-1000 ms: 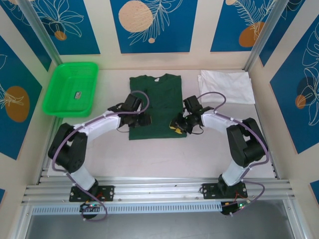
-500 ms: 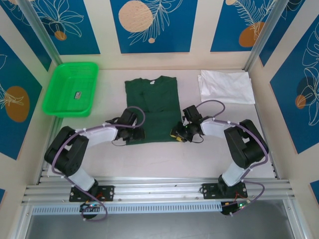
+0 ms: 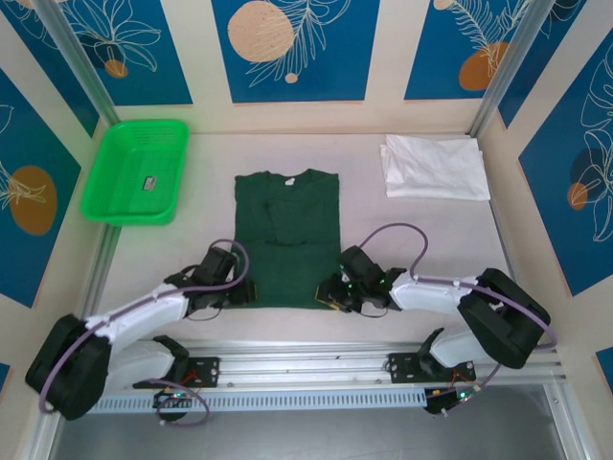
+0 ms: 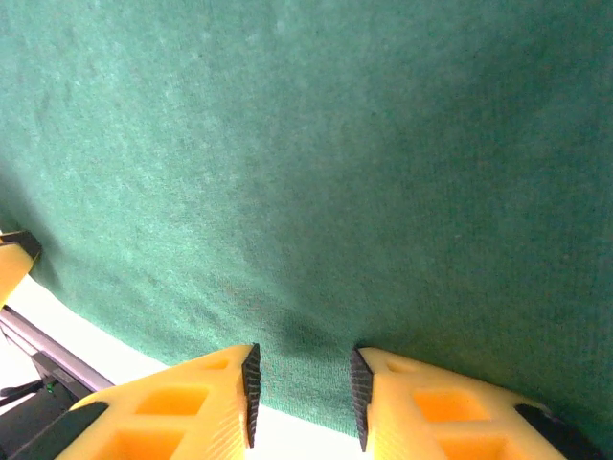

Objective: Fold and stack the t-shirts

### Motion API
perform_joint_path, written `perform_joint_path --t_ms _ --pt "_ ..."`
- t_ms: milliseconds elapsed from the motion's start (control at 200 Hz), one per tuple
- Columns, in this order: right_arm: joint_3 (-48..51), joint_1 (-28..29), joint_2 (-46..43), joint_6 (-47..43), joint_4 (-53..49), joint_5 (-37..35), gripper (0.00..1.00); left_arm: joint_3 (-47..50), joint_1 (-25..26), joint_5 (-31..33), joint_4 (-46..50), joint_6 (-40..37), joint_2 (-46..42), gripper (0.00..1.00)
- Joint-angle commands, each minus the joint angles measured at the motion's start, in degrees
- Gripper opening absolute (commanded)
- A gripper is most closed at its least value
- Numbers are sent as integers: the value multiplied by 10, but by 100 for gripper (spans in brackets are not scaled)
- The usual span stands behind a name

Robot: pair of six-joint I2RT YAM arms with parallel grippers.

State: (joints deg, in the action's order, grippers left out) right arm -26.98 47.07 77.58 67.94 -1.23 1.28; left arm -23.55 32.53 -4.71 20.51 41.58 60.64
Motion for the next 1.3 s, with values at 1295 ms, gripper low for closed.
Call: perform_joint_path --t_ms 1295 --pt "4 -5 -129 -49 -233 -69 45 56 1 -93 47 134 -81 39"
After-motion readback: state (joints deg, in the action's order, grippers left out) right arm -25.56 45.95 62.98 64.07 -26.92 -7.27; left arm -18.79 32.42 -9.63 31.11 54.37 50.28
